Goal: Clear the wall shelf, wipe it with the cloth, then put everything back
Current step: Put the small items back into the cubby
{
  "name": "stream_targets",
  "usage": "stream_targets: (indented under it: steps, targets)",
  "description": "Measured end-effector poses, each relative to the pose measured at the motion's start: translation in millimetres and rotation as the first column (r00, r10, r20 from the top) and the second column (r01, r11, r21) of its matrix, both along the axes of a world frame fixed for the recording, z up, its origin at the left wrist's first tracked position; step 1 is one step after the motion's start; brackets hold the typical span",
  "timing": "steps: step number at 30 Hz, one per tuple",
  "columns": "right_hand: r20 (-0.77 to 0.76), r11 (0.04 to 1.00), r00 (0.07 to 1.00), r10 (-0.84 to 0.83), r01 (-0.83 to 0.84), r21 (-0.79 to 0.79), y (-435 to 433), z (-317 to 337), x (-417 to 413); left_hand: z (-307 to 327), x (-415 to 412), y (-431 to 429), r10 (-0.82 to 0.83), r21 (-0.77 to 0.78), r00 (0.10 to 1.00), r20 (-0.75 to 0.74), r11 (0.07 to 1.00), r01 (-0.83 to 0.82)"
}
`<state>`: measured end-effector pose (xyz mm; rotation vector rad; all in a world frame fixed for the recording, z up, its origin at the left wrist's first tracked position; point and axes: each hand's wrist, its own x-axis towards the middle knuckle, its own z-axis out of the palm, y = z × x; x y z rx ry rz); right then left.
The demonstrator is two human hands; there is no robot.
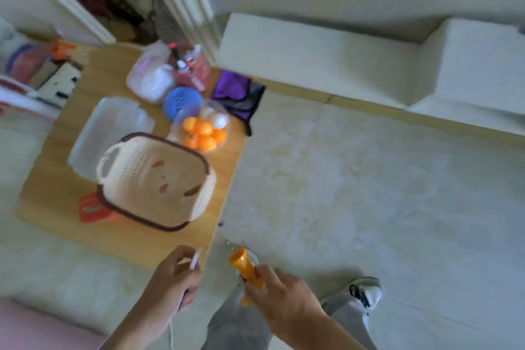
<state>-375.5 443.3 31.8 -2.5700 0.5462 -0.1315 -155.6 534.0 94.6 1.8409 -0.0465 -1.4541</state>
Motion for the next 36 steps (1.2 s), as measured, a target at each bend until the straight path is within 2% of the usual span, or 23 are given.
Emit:
stream_targets:
  steps: [8,12,16,22,29,33,36]
  targets:
    - [0.038,0.936,0.936,-0.351,0.352,-0.023,-86,9,-166,21,-173,-174,-0.289,-0.128,0.955,-0.064,0.952,0.280]
    - [0.040,0.842,0.842,-0.538,0.539,-0.009,-124,11,-259,24,-278,-247,-0.420,-0.174,0.906,-0.050,0.897,0.406]
    - [0.061,0.724,0.724,-0.687,0.689,-0.031,-155,18,-347,22,-374,-297,-0.491,-0.216,0.866,-0.093,0.859,0.464]
    - [0.011,0.617,0.618,-0.786,0.786,-0.045,-183,22,-440,24,-471,-343,-0.573,-0.275,0.804,-0.157,0.807,0.522]
    - [-0.024,0.498,0.498,-0.867,0.867,-0.009,-220,19,-481,15,-519,-396,-0.606,-0.269,0.760,-0.236,0.792,0.548]
    - [-0.050,0.473,0.472,-0.880,0.881,-0.008,-254,18,-500,0,-531,-431,-0.606,-0.202,0.764,-0.219,0.795,0.572]
    - [-0.082,0.475,0.473,-0.877,0.880,-0.017,-286,16,-519,-13,-543,-463,-0.642,-0.152,0.751,-0.154,0.766,0.624]
